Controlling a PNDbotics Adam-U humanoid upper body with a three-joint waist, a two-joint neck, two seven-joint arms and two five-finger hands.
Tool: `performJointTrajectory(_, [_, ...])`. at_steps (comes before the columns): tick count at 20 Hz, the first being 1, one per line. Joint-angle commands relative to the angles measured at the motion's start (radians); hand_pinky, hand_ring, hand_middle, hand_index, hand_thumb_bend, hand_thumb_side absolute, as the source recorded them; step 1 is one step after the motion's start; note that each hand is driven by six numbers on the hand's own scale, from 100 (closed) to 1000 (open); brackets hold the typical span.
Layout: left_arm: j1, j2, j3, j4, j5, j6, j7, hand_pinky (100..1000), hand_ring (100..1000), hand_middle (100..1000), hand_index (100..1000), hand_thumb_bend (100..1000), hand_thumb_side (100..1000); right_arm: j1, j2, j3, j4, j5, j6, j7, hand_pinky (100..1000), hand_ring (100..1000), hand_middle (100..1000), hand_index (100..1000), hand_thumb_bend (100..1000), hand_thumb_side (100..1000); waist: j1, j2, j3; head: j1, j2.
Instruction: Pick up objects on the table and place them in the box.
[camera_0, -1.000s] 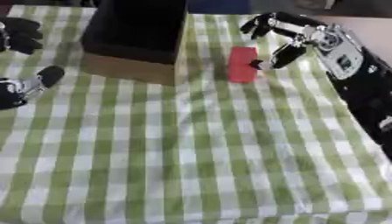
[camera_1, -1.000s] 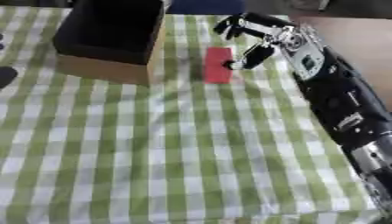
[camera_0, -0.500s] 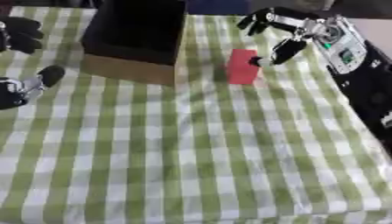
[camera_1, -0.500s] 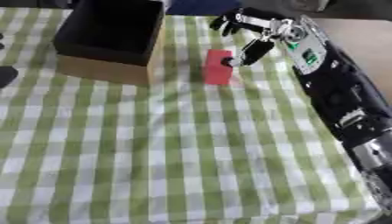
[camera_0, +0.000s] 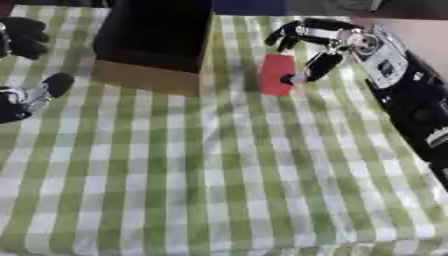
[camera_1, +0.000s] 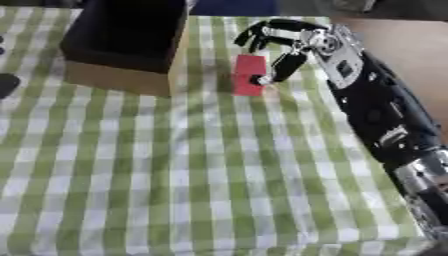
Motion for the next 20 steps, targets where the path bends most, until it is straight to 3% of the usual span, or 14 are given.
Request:
performJointTrajectory(1, [-0.011,0.008,0.006,-0.012,0.005,-0.001,-0.002,693,673,658,798,593,461,-0.027,-0.004,-0.005,0.007,0.017,0.0,0.01,812,791,840,907,384,100,0.006,-0.019,0.002,-0.003,0.005])
performJointTrajectory(9, [-0.011,0.008,0.006,-0.012,0.006,-0.002,-0.002,693,673,657,798,592,461,-0.016,0.01,-0.012,0.046,0.072,0.0,0.004,806,784,821,891,380,100,0.005,-0.017,0.007,-0.006,0.005])
performJointTrajectory(13, [-0.011,0.008,0.007,-0.012,0.006,-0.002,-0.002,693,673,658,798,592,462,-0.015,0.009,-0.017,0.045,0.088,-0.013,-0.02,785,687,668,828,335,100,0.005,-0.017,0.007,-0.005,0.005])
performJointTrajectory(20, [-0.012,0.009,0.006,-0.014,0.006,-0.002,-0.002,693,672,657,798,590,461,-0.033,-0.03,-0.012,-0.036,0.026,-0.03,-0.077,786,686,658,823,303,100,0.002,-0.021,0.008,-0.001,0.005])
